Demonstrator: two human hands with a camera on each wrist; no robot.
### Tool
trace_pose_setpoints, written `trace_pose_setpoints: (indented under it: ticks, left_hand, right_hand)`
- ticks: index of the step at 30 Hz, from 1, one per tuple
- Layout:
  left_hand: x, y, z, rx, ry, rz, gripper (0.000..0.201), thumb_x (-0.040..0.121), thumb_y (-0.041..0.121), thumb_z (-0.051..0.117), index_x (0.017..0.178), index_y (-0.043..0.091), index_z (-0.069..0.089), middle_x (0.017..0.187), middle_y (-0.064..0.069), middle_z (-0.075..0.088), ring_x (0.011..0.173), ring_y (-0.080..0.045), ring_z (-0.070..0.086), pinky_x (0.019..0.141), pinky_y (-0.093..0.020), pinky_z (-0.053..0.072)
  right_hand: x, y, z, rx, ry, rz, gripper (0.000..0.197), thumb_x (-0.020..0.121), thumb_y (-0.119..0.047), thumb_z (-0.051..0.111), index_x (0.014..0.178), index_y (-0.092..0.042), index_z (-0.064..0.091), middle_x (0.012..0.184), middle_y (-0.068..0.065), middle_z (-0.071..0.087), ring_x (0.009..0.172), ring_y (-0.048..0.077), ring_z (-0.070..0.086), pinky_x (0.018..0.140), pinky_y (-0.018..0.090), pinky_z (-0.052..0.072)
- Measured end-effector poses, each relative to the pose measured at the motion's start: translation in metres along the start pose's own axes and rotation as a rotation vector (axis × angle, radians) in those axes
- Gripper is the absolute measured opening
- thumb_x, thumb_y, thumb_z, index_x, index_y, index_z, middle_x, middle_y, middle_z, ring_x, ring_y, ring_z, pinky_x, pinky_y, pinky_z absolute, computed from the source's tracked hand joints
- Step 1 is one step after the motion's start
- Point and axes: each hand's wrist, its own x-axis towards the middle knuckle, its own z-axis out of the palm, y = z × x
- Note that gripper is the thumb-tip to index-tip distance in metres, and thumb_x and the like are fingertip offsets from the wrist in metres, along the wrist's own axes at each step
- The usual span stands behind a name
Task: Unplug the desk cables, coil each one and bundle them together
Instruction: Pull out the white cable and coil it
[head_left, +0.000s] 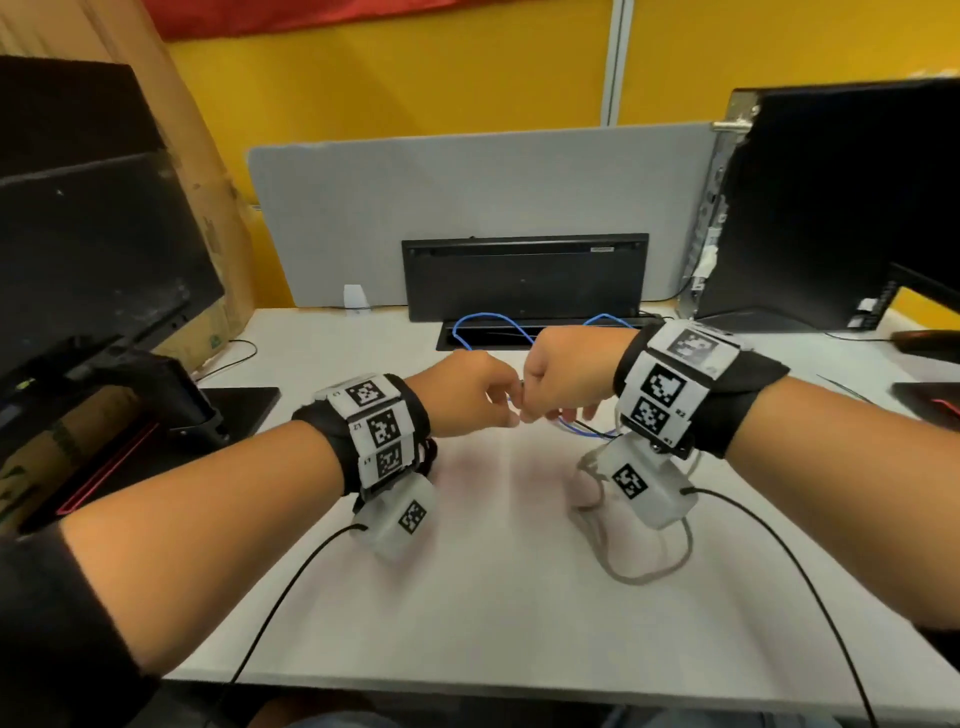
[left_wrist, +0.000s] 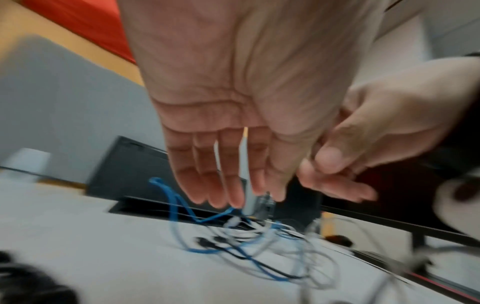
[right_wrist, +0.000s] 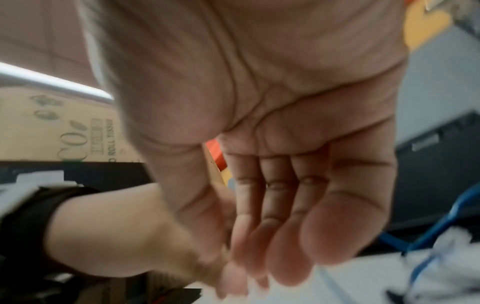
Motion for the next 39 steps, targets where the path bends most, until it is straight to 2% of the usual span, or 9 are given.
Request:
trace_pose_setpoints:
  ticks: [5, 9, 15, 19, 23, 26, 30, 36, 39]
  left_hand:
    - [0.013, 0.046, 0.017, -0.009, -0.064, 0.165, 0.019, 0.085, 0.023, 0.072, 0.102, 0.015, 0.072, 0.094, -0.001, 0.069, 0.081, -0.011, 0.055, 0.076, -0.027, 0.048]
    - [0.026, 0.068, 0.024, -0.070, -0.098, 0.203, 0.025, 0.078, 0.025, 0.078, 0.101, 0.018, 0.070, 0.092, 0.003, 0.067, 0.075, -0.005, 0.055, 0.076, -0.024, 0.049]
    - [0.046, 0.089, 0.037, 0.004, -0.286, 0.245, 0.018, 0.083, 0.031, 0.074, 0.094, 0.016, 0.074, 0.089, -0.001, 0.070, 0.080, -0.012, 0.061, 0.079, -0.031, 0.052]
    - [0.063, 0.096, 0.025, -0.134, -0.128, 0.277, 0.013, 0.089, 0.017, 0.066, 0.079, 0.012, 0.071, 0.064, 0.004, 0.064, 0.056, 0.002, 0.053, 0.059, -0.012, 0.042]
    - [0.083, 0.092, -0.007, -0.612, 0.135, 0.175, 0.018, 0.096, 0.007, 0.055, 0.082, 0.002, 0.064, 0.056, -0.003, 0.053, 0.050, -0.015, 0.057, 0.065, -0.036, 0.053]
    - [0.099, 0.090, -0.032, -0.821, 0.235, 0.135, 0.024, 0.100, 0.010, 0.049, 0.080, 0.007, 0.061, 0.054, 0.001, 0.041, 0.049, -0.014, 0.041, 0.053, -0.028, 0.046]
    - [0.114, 0.093, -0.067, -0.830, 0.276, 0.208, 0.023, 0.100, 0.013, 0.051, 0.081, 0.007, 0.062, 0.053, 0.005, 0.038, 0.048, -0.008, 0.033, 0.049, -0.022, 0.032]
    - [0.126, 0.094, -0.124, -0.592, 0.400, 0.267, 0.022, 0.096, 0.025, 0.059, 0.079, 0.018, 0.070, 0.057, 0.004, 0.040, 0.052, -0.011, 0.032, 0.051, -0.024, 0.030]
    - [0.129, 0.090, -0.143, -0.354, 0.462, 0.264, 0.024, 0.096, 0.033, 0.057, 0.076, 0.026, 0.069, 0.054, 0.008, 0.037, 0.046, -0.007, 0.030, 0.046, -0.021, 0.026]
  right_hand:
    - [-0.027, 0.045, -0.011, -0.253, -0.011, 0.124, 0.043, 0.067, -0.054, 0.079, 0.079, -0.013, 0.070, 0.062, -0.004, 0.063, 0.048, 0.010, 0.054, 0.045, 0.018, 0.040]
    - [-0.044, 0.080, -0.009, -0.142, -0.138, 0.182, 0.045, 0.061, -0.062, 0.079, 0.071, -0.018, 0.071, 0.064, -0.008, 0.068, 0.061, 0.009, 0.064, 0.054, 0.021, 0.050]
    - [-0.056, 0.104, 0.011, 0.047, -0.220, 0.111, 0.025, 0.077, -0.037, 0.076, 0.085, -0.013, 0.075, 0.070, -0.004, 0.069, 0.068, 0.010, 0.064, 0.060, 0.022, 0.053]
    - [-0.063, 0.119, 0.003, 0.310, -0.063, -0.008, 0.021, 0.094, -0.016, 0.056, 0.079, -0.006, 0.067, 0.077, 0.014, 0.070, 0.067, 0.017, 0.062, 0.069, 0.028, 0.053]
    - [-0.071, 0.131, -0.019, 1.021, 0.217, -0.099, 0.024, 0.102, -0.013, 0.044, 0.082, -0.006, 0.055, 0.053, 0.008, 0.052, 0.051, 0.022, 0.057, 0.058, 0.032, 0.055]
    - [-0.076, 0.140, -0.046, 1.269, 0.403, -0.151, 0.021, 0.101, -0.017, 0.046, 0.087, -0.006, 0.057, 0.055, 0.000, 0.028, 0.043, 0.011, 0.032, 0.046, 0.026, 0.043]
    - [-0.081, 0.149, -0.087, 1.105, 0.595, -0.185, 0.025, 0.099, -0.028, 0.052, 0.087, -0.009, 0.065, 0.057, -0.003, 0.026, 0.048, 0.011, 0.021, 0.042, 0.022, 0.023]
    - [-0.086, 0.154, -0.148, 0.361, 1.053, -0.183, 0.033, 0.088, -0.043, 0.065, 0.068, -0.017, 0.071, 0.037, -0.012, 0.038, 0.033, 0.005, 0.031, 0.036, 0.011, 0.027]
    - [-0.084, 0.157, -0.173, 0.144, 1.158, -0.136, 0.037, 0.084, -0.048, 0.066, 0.061, -0.020, 0.069, 0.042, -0.010, 0.049, 0.041, 0.004, 0.041, 0.043, 0.017, 0.035]
